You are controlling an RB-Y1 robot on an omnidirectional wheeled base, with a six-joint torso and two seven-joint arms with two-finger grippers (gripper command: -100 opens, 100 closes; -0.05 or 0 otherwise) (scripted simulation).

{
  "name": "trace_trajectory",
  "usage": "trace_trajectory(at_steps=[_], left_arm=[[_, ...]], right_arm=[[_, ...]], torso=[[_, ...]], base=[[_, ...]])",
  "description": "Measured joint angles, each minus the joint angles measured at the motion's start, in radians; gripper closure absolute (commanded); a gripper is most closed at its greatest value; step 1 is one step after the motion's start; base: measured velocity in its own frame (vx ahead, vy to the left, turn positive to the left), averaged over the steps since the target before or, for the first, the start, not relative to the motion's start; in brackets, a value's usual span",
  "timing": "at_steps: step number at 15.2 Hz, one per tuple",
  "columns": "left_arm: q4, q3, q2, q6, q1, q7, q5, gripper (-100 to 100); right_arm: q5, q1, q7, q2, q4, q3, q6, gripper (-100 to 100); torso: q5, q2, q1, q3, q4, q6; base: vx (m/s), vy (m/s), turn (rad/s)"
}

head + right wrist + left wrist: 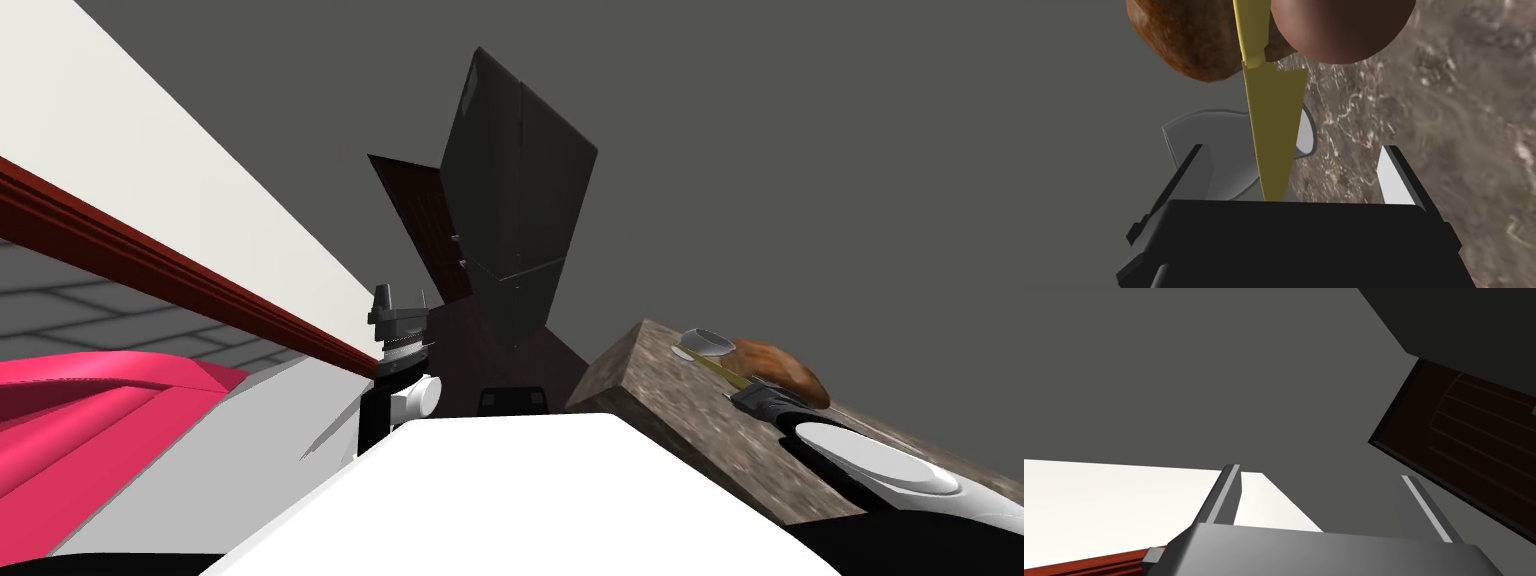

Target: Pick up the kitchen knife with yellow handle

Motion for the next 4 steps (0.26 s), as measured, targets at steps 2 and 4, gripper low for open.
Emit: trace_trajectory(at_steps=[2,4], left_arm=[[0.000,0.000,0.000,0.000,0.000,0.000,0.000,0],[0.000,0.000,0.000,0.000,0.000,0.000,0.000,0]], right_arm=[[0.027,-0.012,0.006,0.021,0.028,-0.013,-0.002,-100],[0.023,-0.012,0.006,0.029,0.037,-0.013,0.004,100]], torso=[[0.000,0.000,0.000,0.000,0.000,0.000],[0.000,0.001,-0.002,0.001,0.000,0.000]], base=[[-0.005,-0.016,0.109],[-0.010,-0.024,0.070]])
